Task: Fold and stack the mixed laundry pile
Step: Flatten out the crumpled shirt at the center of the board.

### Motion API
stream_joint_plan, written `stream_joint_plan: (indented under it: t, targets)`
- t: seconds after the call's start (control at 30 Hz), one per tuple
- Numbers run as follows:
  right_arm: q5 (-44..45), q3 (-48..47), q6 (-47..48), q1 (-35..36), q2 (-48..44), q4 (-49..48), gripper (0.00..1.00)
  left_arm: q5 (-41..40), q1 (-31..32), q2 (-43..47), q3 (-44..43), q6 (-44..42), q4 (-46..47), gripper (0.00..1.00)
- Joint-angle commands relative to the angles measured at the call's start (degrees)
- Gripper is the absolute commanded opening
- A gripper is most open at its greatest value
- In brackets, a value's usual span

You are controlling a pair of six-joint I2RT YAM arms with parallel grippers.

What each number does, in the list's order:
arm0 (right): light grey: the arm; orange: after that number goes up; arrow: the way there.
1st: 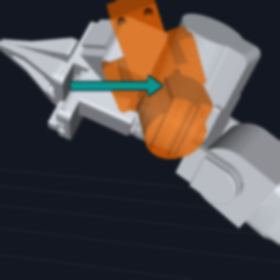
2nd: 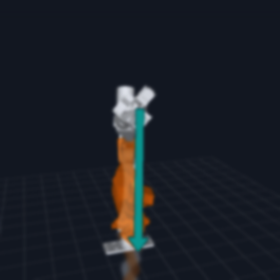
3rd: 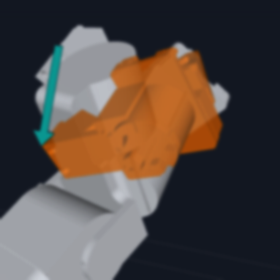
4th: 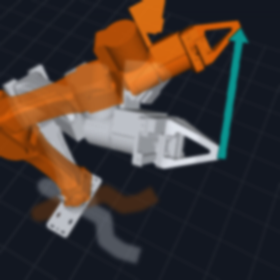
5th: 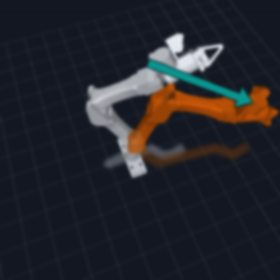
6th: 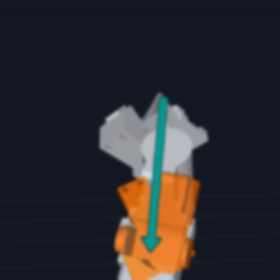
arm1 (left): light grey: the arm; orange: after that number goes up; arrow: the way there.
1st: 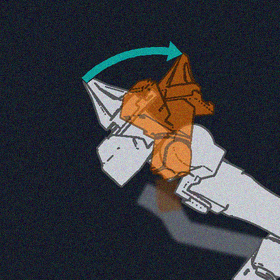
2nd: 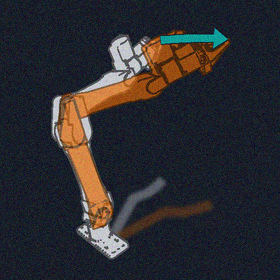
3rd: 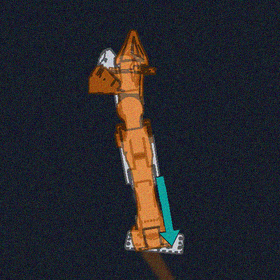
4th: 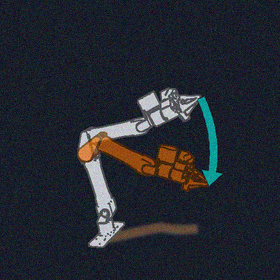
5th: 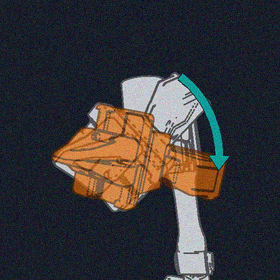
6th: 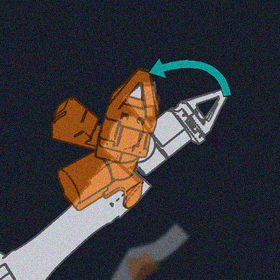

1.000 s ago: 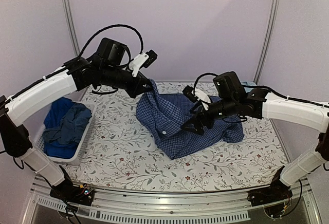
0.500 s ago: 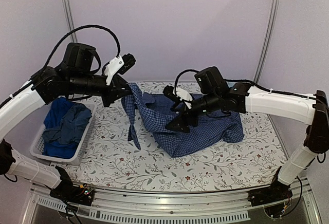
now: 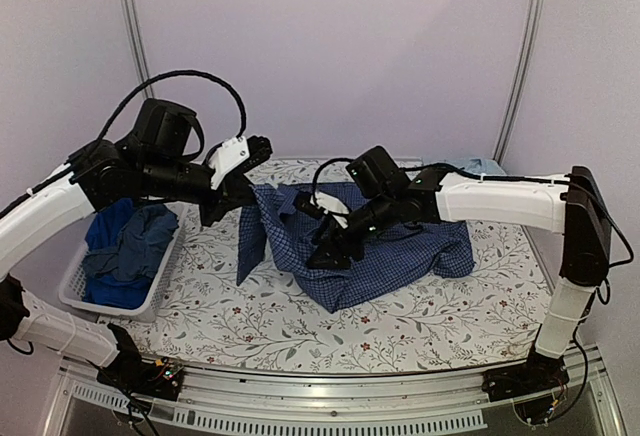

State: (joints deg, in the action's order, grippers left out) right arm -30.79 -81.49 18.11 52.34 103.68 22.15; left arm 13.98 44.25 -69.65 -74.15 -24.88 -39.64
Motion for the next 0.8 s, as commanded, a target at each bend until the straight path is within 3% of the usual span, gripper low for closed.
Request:
stream_joint_plan:
  t: [0.0, 0.1, 0.17, 0.23, 0.37, 0.5, 0.67, 0.73, 0.77]
  targets:
    - [-1.7, 0.1, -0.4, 1.7, 1.7, 2.2, 0.60, -2.1, 0.3, 2.4, 1.5, -1.9, 2.6, 0.00]
    - [-1.3, 1.2, -0.7, 1.8, 0.2, 3.2, 0.41, -3.6, -0.6, 2.9, 1.7, -2.2, 3.3, 0.00]
    - [0.3, 1.0, -1.0, 1.8, -0.5, 5.0, 0.18, -4.1, -1.1, 3.1, 1.7, -2.1, 3.7, 0.00]
    - [2.2, 0.3, -1.6, 1.8, -1.1, 6.8, 0.02, -5.1, -1.6, 3.4, 1.9, -1.8, 4.4, 0.00]
    - [8.5, -2.7, -3.2, 1.6, -2.1, 10.7, 0.00, -10.3, -2.4, 4.3, 2.1, 0.8, 7.2, 0.00]
    - [23.8, -3.5, -6.5, -1.2, -4.9, 8.2, 0.00, -13.7, -4.1, 5.5, -0.1, 7.2, 11.6, 0.00]
    - [32.4, -5.5, -16.0, -8.7, -11.3, 0.2, 0.00, 1.6, -3.4, 2.4, -6.8, 11.9, 9.4, 0.00]
    - [33.5, -6.3, -18.5, -10.4, -13.5, -2.5, 0.00, 5.7, 2.7, -1.3, -8.4, 11.7, 8.8, 0.00]
    - [33.8, -6.7, -20.4, -10.9, -14.2, -3.8, 0.00, 4.8, 9.1, -3.3, -8.7, 10.2, 8.6, 0.02]
